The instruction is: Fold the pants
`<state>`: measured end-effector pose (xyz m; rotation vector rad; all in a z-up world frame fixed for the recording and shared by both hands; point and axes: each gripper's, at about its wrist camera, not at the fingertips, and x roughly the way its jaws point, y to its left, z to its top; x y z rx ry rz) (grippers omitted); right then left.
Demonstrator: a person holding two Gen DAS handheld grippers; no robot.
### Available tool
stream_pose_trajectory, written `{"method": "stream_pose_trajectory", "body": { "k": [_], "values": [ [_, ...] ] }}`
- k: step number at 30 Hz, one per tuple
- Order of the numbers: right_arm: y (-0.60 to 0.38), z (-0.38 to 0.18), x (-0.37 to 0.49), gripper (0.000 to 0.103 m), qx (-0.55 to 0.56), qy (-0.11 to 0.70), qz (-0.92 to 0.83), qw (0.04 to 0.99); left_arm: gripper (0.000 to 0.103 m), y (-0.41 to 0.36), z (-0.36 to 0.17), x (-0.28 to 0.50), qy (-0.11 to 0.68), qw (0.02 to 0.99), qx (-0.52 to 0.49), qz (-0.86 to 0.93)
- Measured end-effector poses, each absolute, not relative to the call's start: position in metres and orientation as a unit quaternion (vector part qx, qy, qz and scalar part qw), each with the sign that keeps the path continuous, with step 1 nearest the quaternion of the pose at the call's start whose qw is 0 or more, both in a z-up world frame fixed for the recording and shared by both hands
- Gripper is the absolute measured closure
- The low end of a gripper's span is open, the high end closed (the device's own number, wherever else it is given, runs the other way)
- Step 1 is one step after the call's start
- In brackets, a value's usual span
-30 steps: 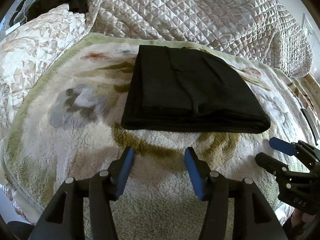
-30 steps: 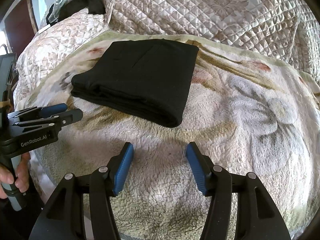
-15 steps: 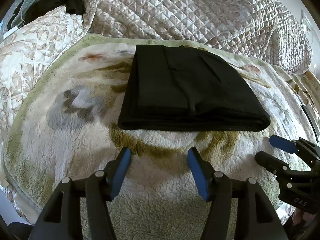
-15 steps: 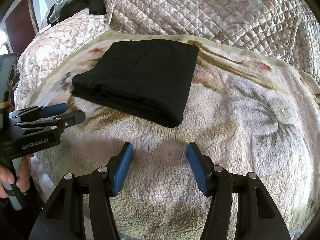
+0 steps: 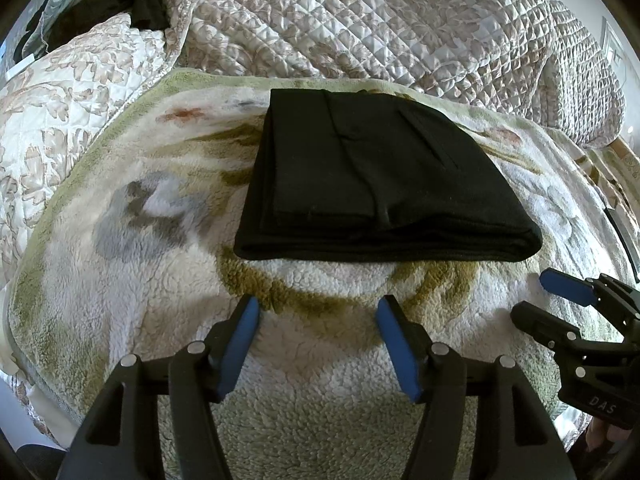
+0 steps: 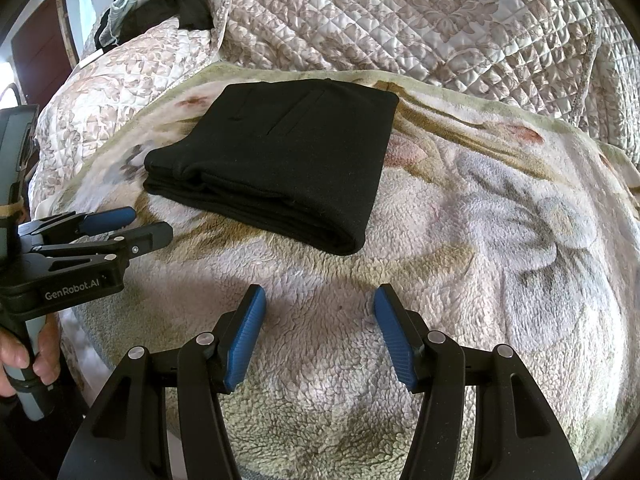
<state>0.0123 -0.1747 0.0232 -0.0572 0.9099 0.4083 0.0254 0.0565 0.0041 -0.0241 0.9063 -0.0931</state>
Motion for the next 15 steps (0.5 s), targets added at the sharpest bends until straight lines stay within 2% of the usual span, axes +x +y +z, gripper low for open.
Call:
{"method": "stream_pose_trajectory", "body": {
  "k": [15],
  "values": [
    [-0.1747,0.0230,0.0122,0.046,-0.027,0.436,0.195,0.878,0.037,0.0562,0.0038,0.0258,0.438,0.898,-0.012,-0.045]
  ]
}}
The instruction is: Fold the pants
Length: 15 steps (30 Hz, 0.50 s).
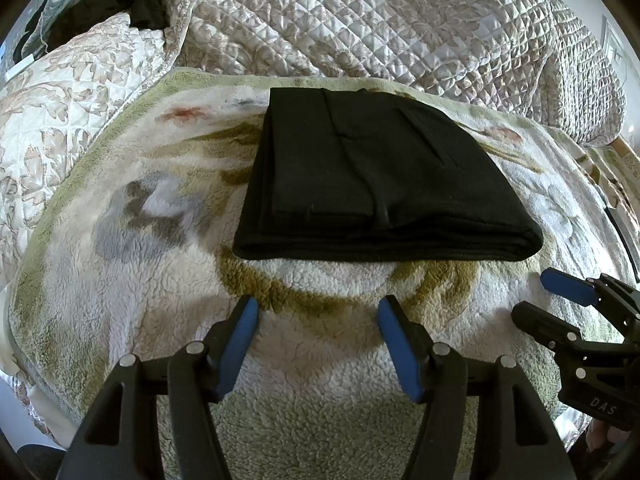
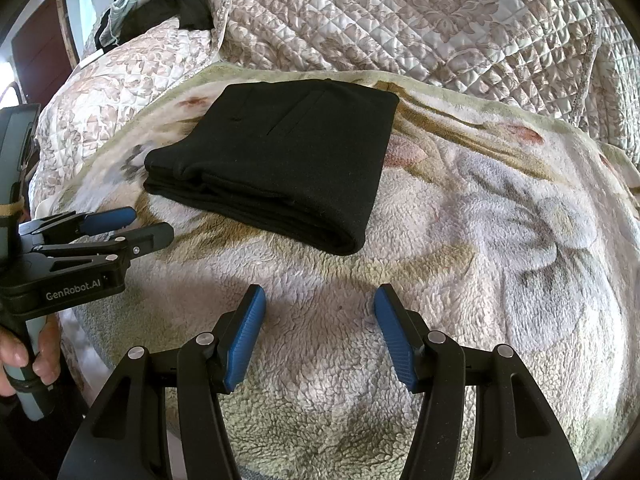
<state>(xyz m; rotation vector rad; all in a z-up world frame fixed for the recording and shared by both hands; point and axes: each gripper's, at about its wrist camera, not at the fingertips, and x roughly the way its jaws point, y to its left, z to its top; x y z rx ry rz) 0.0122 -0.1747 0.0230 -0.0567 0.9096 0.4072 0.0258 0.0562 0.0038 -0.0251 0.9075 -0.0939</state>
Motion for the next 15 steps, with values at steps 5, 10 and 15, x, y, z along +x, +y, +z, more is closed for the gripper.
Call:
{"method": "stream_pose_trajectory", "body": {
  "k": [5,10,15],
  "values": [
    [-0.1748,0.0230,0.0122,0.046,-0.027,0.436,0.195,0.878,0.037,0.0560,0.0041,0.0259,0.438,0.898,-0.012,-0.045],
    [-0.1748,0.0230,0.0122,0.045,-0.027,0.436,0.195,0.878,0.036,0.0552,0.0014,0.0263,0.439,0.897,-0.009,-0.045],
    [-0.1747,0.0230,0.0122,0.045,-0.027,0.436,0.195,0.878,0.036,0.0552,0.0015,0.0258,0.440,0.897,-0.008,-0.044]
  ]
}}
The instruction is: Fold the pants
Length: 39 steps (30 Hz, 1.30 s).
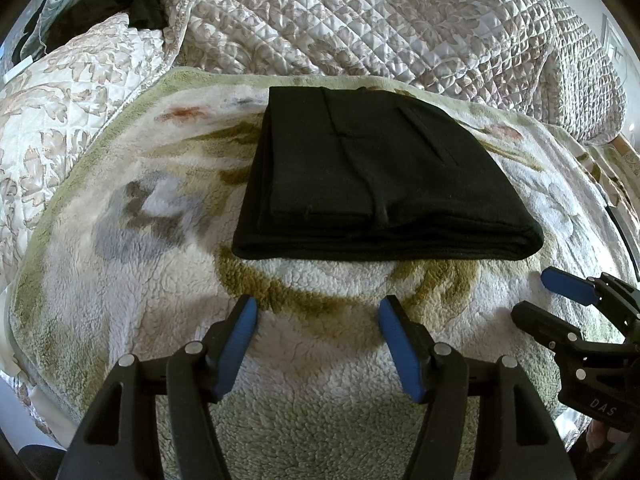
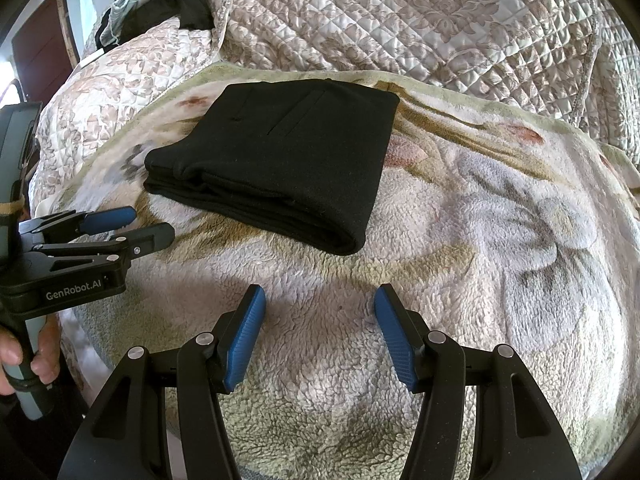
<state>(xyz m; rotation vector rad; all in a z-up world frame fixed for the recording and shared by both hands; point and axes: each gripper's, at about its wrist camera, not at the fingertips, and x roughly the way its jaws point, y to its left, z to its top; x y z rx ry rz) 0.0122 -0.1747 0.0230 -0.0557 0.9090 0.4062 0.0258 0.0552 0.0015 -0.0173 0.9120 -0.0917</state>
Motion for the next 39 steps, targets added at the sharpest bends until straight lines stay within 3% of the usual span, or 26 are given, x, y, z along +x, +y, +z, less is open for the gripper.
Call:
{"method": "stream_pose_trajectory", "body": {
  "k": [39],
  "values": [
    [-0.1740,0.0228,0.0119,0.045,-0.027,0.435,0.193,0.879,0.036,0.0578,0.0027,0.0271,0.444,0.895,-0.009,-0.043]
  ]
}}
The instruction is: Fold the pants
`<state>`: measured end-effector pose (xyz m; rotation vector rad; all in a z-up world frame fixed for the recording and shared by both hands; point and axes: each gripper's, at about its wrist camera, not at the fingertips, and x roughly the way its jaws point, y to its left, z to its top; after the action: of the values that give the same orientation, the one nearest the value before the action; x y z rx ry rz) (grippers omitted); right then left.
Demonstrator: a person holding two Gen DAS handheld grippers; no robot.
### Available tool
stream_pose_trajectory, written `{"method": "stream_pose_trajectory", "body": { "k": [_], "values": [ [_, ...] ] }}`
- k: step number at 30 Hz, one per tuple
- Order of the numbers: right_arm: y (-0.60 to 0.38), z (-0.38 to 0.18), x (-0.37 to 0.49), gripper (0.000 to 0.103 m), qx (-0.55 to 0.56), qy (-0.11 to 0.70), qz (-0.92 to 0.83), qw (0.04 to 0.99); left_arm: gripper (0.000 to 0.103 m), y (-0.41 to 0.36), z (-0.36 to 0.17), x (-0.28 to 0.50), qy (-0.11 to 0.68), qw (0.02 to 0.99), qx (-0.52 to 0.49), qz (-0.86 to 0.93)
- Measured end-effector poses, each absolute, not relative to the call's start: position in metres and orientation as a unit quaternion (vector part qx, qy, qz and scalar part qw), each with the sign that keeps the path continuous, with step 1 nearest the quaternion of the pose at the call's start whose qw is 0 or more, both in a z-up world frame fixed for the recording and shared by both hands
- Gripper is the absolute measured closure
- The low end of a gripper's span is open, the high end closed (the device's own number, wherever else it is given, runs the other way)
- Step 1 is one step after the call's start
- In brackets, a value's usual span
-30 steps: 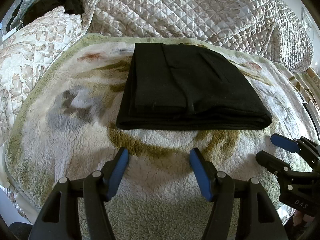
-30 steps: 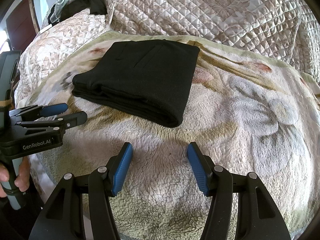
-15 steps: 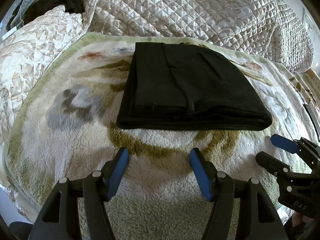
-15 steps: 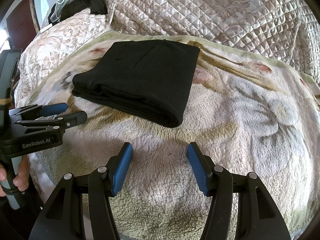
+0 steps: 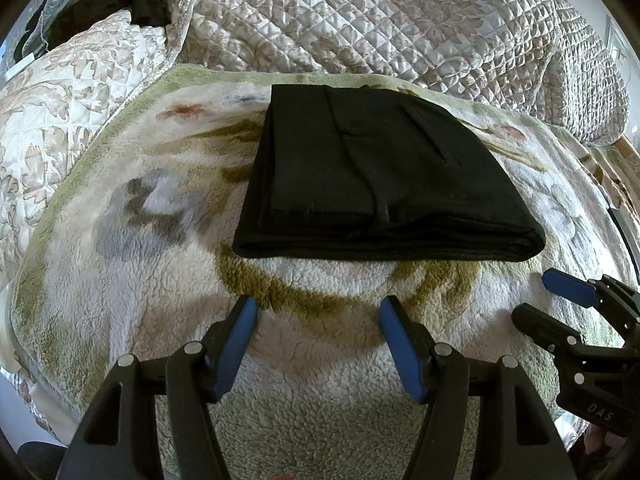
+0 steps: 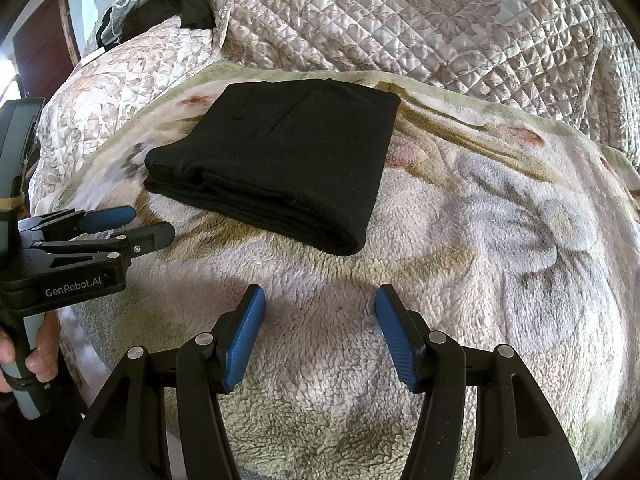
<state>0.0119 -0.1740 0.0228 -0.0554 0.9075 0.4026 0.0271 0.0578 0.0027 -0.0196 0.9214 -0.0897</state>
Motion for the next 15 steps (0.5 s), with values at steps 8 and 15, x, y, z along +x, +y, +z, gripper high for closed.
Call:
{"method": "stream_pose_trajectory", "body": {
  "k": [8,15],
  "values": [
    [-0.1739,0.0228,0.0118,0.045,-0.026,0.435,0.193,0.879,0.036,0.0571,0.0028,0.0276,0.445,0.894,-0.007,-0.042],
    [-0.1739,0.0226,0.0114,0.045,-0.026,0.434,0.193,0.880,0.036,0.0568,0.0025,0.0278,0.445,0.895,-0.006,-0.041]
  ]
}}
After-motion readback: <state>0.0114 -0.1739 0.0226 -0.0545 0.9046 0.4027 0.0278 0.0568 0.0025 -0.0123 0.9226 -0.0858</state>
